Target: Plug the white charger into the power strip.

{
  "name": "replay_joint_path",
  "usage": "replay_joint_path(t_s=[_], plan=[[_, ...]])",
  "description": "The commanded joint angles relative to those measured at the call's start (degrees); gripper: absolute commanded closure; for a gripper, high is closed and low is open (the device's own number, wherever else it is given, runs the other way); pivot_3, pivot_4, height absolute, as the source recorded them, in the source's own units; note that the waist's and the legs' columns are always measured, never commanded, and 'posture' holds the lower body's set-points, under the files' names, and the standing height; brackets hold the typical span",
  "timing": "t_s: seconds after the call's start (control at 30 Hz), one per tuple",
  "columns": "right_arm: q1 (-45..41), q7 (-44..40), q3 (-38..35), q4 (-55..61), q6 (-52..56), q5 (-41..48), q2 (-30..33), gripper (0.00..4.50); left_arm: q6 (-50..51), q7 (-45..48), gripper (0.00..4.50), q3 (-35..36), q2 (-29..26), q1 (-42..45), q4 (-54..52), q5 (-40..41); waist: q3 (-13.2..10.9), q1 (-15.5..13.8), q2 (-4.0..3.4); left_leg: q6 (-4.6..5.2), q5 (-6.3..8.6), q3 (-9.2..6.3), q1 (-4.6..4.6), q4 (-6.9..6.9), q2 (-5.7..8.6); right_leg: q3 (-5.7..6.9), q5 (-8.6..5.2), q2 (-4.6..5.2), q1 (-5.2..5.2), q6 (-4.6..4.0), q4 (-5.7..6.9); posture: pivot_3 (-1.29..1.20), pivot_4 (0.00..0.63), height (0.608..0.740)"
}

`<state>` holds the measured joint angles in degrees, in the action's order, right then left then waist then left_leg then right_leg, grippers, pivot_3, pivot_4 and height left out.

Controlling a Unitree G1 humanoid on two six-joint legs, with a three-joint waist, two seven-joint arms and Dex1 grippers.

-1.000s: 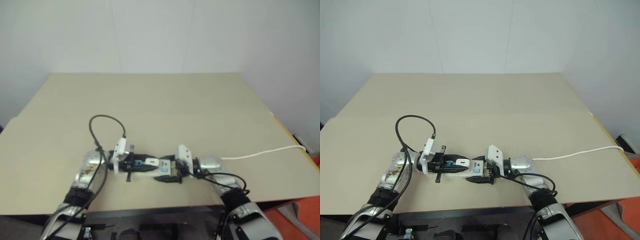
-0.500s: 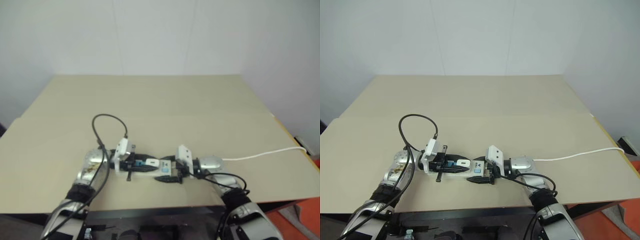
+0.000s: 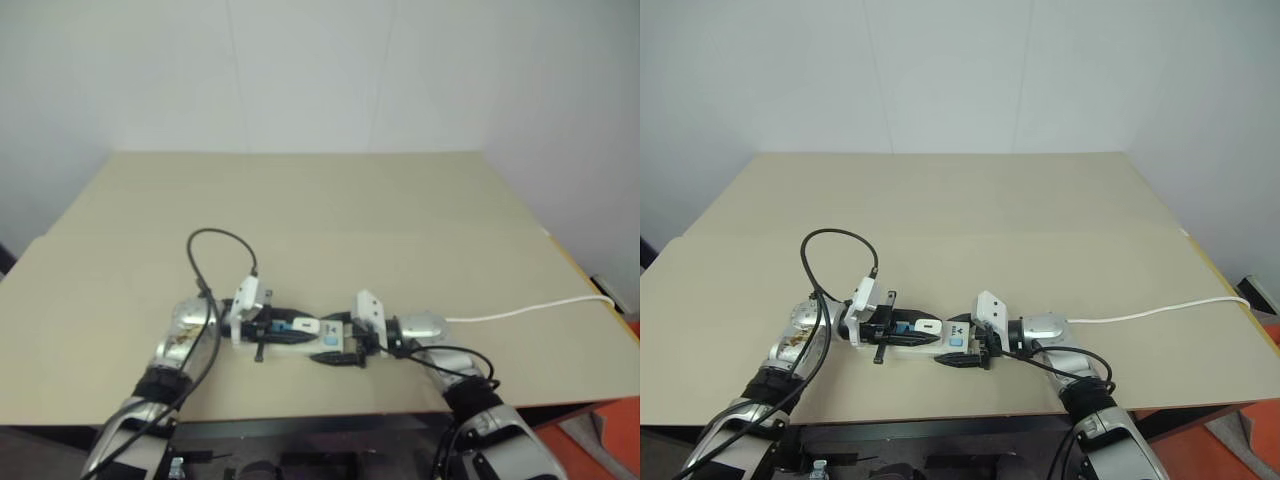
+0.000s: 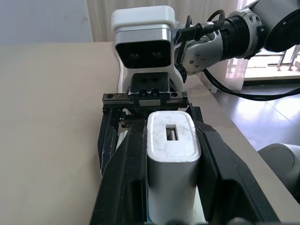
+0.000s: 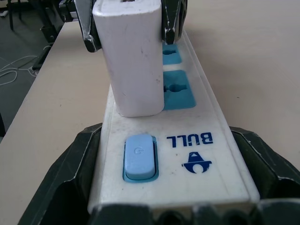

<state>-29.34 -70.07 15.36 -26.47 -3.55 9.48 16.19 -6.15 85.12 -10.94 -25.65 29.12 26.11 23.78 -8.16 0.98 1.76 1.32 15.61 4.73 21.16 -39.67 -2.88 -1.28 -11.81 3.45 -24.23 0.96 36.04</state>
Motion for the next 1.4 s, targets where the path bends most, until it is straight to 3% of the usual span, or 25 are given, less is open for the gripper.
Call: replay_joint_path(t_s=[0.03,0.6,0.97,1.17,1.37,1.4], plan=[[-0.19,-0.84,0.17,1.15,-0.20,0.21,0.08,1.06,4.38,-3.34,3.48,-2.53,-2.53,-2.60,2.95,-6.93,0.03,0.00,-0.01,0.00,0.00,0.00,0.00,0.00,0.00,0.00,-0.02,0.00,0.00,0.04,0.00,0.00,0.150,0.740],[-0.36,-0.94,0.15,0.89,-0.40,0.17,-0.09,1.06,5.10,-3.37,3.48,-2.15,-3.77,-3.49,-0.12,-6.05,0.05,-0.03,-0.02,0.00,0.01,-0.02,0.00,0.08,-0.01,0.00,-0.06,0.01,-0.02,0.00,-0.04,0.00,0.150,0.740],[-0.65,-0.71,0.21,0.58,-0.40,0.06,-0.60,1.06,3.18,-2.18,0.02,0.25,-2.15,-1.43,0.48,-5.28,0.08,-0.03,-0.10,0.00,0.00,0.02,-0.04,0.32,0.00,-0.04,-0.12,0.00,-0.08,-0.08,-0.10,0.00,0.150,0.740],[-0.41,-0.65,0.33,0.93,-0.43,-0.04,-0.90,1.06,6.47,5.71,0.02,1.27,-7.73,2.18,-3.47,-3.14,0.00,0.57,-0.03,0.00,0.00,0.03,0.03,0.36,-0.02,-0.04,-0.15,-0.04,-0.22,-0.11,-0.10,0.00,0.150,0.740],[-0.43,-1.28,-0.09,1.11,0.44,0.30,-0.62,1.06,7.49,7.38,0.02,1.75,-19.69,8.20,-6.27,6.66,-0.19,0.70,0.23,0.00,0.00,-0.02,0.49,0.49,-0.04,-0.01,-0.08,-0.05,-0.72,-0.39,-0.06,0.00,0.150,0.740],[-0.38,-1.48,-0.21,1.30,0.73,0.53,-0.45,0.71,7.08,7.38,0.00,1.63,-21.17,8.89,-6.14,7.68,-0.19,0.74,0.23,-0.01,-0.01,0.00,0.62,0.49,-0.03,-0.03,0.00,-0.04,-0.84,-0.52,-0.05,0.00,0.150,0.740]])
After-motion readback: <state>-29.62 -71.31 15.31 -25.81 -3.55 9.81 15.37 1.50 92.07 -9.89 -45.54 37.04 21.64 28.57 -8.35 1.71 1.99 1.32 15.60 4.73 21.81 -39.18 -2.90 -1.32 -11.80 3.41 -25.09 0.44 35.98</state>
